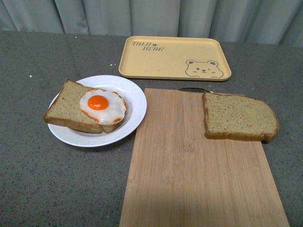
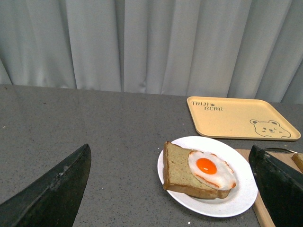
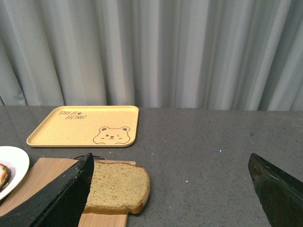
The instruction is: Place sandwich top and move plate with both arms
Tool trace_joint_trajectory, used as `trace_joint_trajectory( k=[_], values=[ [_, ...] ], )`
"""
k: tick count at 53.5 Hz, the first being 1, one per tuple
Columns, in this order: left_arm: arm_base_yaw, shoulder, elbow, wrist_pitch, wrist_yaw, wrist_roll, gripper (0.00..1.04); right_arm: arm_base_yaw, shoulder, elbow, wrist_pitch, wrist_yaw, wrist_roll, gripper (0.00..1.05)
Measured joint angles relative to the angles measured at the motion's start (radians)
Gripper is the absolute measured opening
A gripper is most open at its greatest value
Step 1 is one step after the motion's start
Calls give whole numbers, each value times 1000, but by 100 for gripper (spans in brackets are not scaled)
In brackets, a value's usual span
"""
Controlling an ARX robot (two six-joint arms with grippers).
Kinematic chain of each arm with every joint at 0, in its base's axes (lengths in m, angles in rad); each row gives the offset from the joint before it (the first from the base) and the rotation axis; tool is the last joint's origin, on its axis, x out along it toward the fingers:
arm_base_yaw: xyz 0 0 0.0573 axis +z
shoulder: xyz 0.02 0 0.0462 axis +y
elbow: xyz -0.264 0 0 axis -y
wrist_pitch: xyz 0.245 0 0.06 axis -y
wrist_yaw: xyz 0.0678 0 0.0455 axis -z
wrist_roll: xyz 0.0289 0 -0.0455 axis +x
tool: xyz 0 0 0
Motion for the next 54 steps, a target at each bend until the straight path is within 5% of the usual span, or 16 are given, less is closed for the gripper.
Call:
trace_joint_trajectory(
  k=[54],
  values=[
    [0, 0, 0, 0, 0, 0, 98, 0, 0, 0, 0, 0, 0, 95]
  ],
)
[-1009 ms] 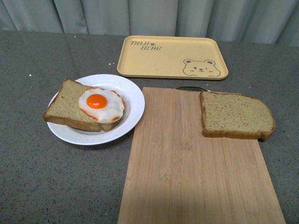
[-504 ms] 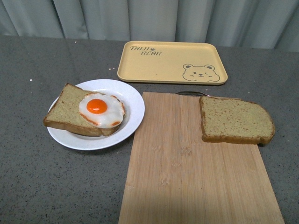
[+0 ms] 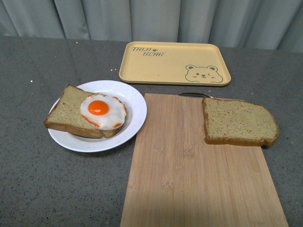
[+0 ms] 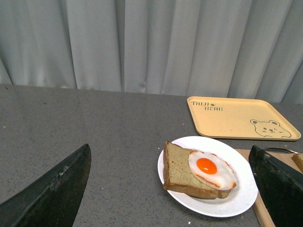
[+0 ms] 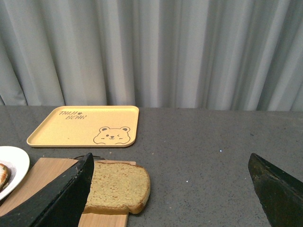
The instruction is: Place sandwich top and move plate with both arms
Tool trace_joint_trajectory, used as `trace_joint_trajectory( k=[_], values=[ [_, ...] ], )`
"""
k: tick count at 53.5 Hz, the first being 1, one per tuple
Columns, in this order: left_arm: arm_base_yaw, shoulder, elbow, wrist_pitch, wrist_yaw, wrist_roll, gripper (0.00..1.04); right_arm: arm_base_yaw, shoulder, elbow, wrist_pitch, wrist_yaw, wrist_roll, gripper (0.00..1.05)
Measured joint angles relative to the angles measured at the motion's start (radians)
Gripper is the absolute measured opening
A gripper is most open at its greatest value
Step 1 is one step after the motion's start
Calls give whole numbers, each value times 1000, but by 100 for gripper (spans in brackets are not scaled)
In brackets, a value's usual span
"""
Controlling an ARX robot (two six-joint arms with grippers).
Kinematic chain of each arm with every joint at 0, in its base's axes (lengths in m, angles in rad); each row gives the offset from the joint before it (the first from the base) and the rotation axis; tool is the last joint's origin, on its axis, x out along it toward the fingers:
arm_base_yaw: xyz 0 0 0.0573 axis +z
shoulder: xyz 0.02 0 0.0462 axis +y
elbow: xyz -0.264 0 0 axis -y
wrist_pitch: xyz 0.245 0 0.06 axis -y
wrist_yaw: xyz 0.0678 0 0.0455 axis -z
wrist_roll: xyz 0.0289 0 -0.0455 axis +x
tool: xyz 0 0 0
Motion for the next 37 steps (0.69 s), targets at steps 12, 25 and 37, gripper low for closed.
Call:
trace_joint_trajectory(
  k=[12, 25, 37],
  values=[
    [0, 0, 0, 0, 0, 0, 98, 0, 0, 0, 0, 0, 0, 95],
    [0, 0, 0, 0, 0, 0, 98, 0, 0, 0, 0, 0, 0, 95],
    [0, 0, 0, 0, 0, 0, 98, 0, 0, 0, 0, 1, 0, 95]
  ],
)
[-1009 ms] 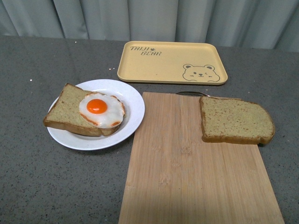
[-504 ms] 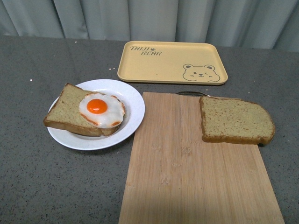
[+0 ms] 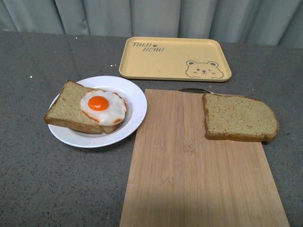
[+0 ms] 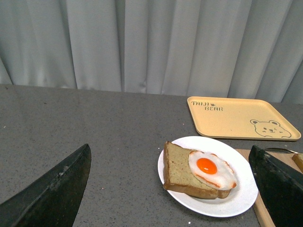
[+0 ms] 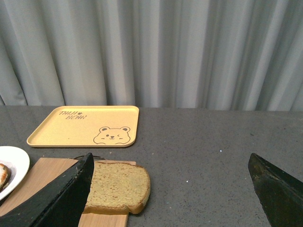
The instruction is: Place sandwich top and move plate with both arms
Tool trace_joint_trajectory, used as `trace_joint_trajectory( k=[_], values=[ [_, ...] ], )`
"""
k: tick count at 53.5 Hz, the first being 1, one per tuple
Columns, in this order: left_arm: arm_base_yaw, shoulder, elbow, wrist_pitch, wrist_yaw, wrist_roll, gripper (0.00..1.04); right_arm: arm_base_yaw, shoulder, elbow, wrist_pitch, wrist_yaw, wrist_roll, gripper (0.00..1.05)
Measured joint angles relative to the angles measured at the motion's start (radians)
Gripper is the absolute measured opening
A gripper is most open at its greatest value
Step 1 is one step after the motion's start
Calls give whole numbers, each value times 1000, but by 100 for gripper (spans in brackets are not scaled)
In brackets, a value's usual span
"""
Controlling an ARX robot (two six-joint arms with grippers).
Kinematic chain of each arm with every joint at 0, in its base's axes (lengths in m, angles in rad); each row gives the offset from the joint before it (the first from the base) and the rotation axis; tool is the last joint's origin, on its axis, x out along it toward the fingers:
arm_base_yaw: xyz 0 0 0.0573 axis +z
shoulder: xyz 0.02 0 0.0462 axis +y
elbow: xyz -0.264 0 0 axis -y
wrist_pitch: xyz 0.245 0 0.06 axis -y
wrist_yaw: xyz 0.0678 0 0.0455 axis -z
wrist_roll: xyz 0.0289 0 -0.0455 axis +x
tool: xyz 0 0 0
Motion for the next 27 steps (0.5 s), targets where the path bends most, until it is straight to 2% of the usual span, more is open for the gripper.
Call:
trace_joint_trajectory(
  k=[1, 6, 9, 11, 19, 27],
  values=[
    [0, 0, 0, 0, 0, 0, 98, 3, 2, 0, 0, 17, -5, 95],
    [0, 0, 0, 0, -2, 0, 98, 100, 115, 19, 13, 385, -140, 95],
    [0, -1, 0, 0, 0, 0, 98, 92, 228, 27, 59, 495, -190, 95],
    [0, 0, 0, 0, -1, 0, 98, 58, 333, 35, 121, 477, -208, 95],
    [0, 0, 0, 0, 0, 0, 98, -56, 769, 122, 351, 261, -166, 95],
    [0, 0, 0, 0, 0, 0, 98, -109, 1100, 247, 359, 82, -84, 95]
  ],
)
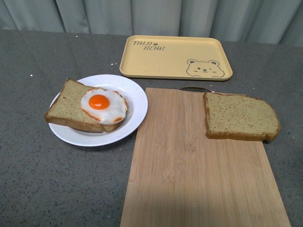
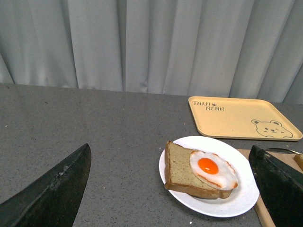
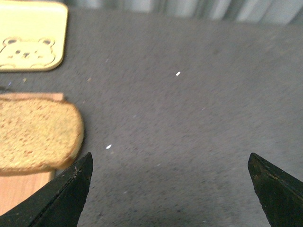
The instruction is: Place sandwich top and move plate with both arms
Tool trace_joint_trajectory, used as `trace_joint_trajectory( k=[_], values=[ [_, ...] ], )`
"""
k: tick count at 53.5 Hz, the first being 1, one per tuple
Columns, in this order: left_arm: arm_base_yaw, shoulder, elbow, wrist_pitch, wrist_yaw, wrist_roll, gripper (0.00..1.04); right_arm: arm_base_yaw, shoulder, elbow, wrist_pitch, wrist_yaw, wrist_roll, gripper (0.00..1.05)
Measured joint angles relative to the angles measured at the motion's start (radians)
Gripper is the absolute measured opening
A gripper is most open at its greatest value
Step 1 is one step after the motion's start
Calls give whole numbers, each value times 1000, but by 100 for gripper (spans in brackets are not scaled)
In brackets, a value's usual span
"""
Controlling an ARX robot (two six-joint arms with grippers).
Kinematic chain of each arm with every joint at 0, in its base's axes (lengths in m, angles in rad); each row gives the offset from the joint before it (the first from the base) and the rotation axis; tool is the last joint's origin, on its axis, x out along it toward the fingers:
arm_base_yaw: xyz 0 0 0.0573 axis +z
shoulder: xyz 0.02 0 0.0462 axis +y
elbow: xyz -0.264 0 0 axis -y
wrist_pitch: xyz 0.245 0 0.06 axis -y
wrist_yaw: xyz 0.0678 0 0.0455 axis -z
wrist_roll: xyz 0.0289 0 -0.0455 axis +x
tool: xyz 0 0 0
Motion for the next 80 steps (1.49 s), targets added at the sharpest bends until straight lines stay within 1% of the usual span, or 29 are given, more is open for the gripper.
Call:
trace_joint_trajectory(
  k=[6, 14, 19, 27, 32, 36, 40, 43, 48, 51, 53, 70, 74, 78, 80],
  values=[
    [0, 0, 0, 0, 0, 0, 98, -25, 194, 97, -52, -114, 57, 95],
    [0, 0, 0, 0, 0, 0, 98, -39, 495, 296, -137, -307, 175, 95],
    [0, 0, 0, 0, 0, 0, 98, -33, 636, 393, -158, -383, 250, 95],
    [0, 0, 0, 0, 0, 0, 98, -14, 793, 502, -171, -447, 330, 95],
    [0, 0, 0, 0, 0, 0, 98, 3, 870, 560, -154, -508, 390, 95],
    [0, 0, 0, 0, 0, 0, 98, 16, 906, 594, -159, -529, 414, 95],
    [0, 0, 0, 0, 0, 0, 98, 32, 953, 636, -183, -529, 439, 94],
    [0, 0, 0, 0, 0, 0, 98, 38, 975, 656, -192, -528, 451, 84],
    [0, 0, 0, 0, 0, 0, 98, 43, 988, 669, -195, -529, 473, 63],
    [0, 0, 0, 0, 0, 0, 98, 44, 990, 671, -195, -529, 476, 56],
    [0, 0, 0, 0, 0, 0, 98, 45, 990, 673, -195, -529, 479, 49],
    [0, 0, 0, 0, 0, 0, 98, 53, 953, 661, -187, -541, 503, 9],
    [0, 0, 0, 0, 0, 0, 98, 66, 916, 630, -149, -561, 537, 3],
    [0, 0, 0, 0, 0, 0, 98, 97, 855, 585, -68, -601, 596, 3],
    [0, 0, 0, 0, 0, 0, 98, 125, 824, 559, 7, -633, 650, 3]
  ],
)
